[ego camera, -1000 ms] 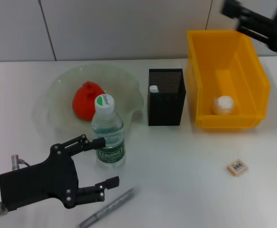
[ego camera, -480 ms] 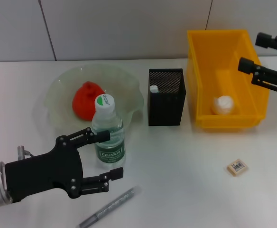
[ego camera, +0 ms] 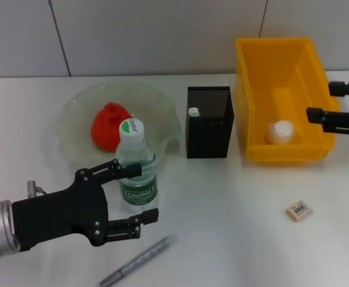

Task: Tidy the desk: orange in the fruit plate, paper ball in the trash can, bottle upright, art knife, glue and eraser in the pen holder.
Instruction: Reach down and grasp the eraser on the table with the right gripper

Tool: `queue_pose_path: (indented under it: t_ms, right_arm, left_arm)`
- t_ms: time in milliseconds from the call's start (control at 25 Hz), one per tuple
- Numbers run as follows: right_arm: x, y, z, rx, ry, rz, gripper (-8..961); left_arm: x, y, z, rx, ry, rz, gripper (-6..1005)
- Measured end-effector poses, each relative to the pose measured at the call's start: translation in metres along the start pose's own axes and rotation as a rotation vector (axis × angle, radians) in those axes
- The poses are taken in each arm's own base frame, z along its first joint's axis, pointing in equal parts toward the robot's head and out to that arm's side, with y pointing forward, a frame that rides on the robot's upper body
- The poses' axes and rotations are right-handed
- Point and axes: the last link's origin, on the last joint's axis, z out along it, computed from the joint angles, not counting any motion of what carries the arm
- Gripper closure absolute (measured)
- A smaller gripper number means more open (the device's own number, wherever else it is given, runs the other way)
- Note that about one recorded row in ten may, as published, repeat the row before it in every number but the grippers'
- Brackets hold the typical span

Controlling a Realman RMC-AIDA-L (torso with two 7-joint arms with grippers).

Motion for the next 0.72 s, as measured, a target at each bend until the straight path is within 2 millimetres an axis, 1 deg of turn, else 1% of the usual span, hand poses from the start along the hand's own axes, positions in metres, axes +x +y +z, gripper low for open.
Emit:
queue_pose_path:
  t_ms: [200, 360, 520, 720]
  right_arm:
    - [-0.018, 0.008, -0.002, -0.007, 0.192, 0.028, 266]
    - [-0.030, 0.008, 0.001, 0.000, 0.317, 0.081, 265]
    - [-0.037, 0.007, 0.009, -0.012, 0.461, 0.122, 265]
    - [-0.037, 0.005, 0.018, -0.013, 0.575, 0.158, 266]
  left_arm:
    - [-0.001, 0.000, 0.000, 0.005, -0.002, -0.002, 166]
    - [-0.001, 0.000, -0.001, 0.007, -0.003, -0.003, 166]
    - [-0.003, 0.001, -0.002, 0.010, -0.005, -0.002, 166]
    - [-0.003, 0.002, -0.001, 0.008, -0.006, -0.001, 166]
